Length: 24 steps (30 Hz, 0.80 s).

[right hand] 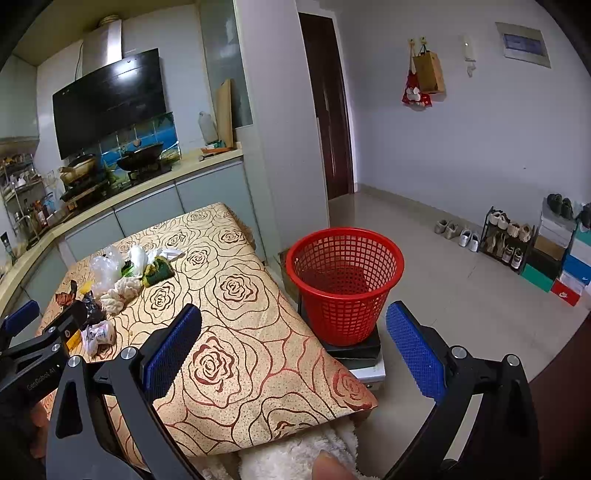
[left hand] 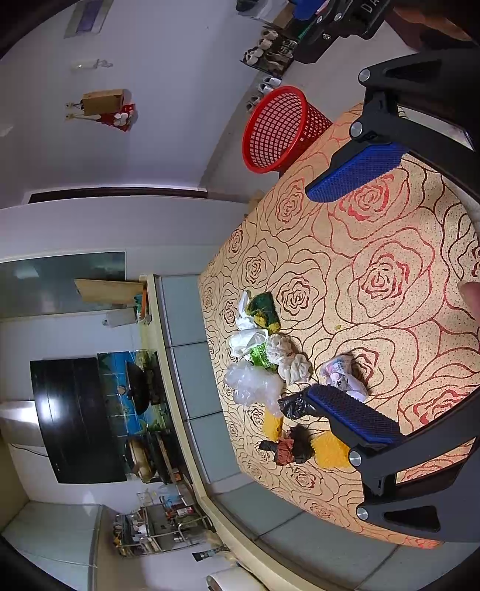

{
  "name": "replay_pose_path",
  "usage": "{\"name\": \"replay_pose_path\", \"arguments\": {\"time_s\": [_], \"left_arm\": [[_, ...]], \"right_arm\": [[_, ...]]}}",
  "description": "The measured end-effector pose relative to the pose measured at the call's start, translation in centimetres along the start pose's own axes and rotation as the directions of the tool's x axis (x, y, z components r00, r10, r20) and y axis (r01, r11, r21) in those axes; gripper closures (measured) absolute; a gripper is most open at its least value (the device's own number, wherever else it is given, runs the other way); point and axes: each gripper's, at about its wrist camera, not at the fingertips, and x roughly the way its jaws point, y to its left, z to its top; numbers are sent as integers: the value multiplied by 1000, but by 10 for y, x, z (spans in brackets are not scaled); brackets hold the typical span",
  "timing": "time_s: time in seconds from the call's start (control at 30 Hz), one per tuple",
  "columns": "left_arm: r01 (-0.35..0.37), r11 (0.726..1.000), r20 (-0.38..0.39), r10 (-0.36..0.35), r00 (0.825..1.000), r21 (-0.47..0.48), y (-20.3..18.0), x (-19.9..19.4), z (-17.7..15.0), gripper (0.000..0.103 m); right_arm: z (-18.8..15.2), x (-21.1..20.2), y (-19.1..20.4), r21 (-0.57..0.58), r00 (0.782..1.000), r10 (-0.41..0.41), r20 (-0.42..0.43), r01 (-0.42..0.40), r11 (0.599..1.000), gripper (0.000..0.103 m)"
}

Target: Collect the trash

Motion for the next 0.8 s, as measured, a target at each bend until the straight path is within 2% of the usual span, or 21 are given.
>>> {"name": "replay_pose_path", "arguments": {"time_s": [0.8], "left_arm": [[-10, 1000, -4, 10, 1000, -28, 10, -1, -3, 7]], "right_arm": [[-2, 4, 7, -13, 1000, 5, -10, -5, 1000, 5]]}}
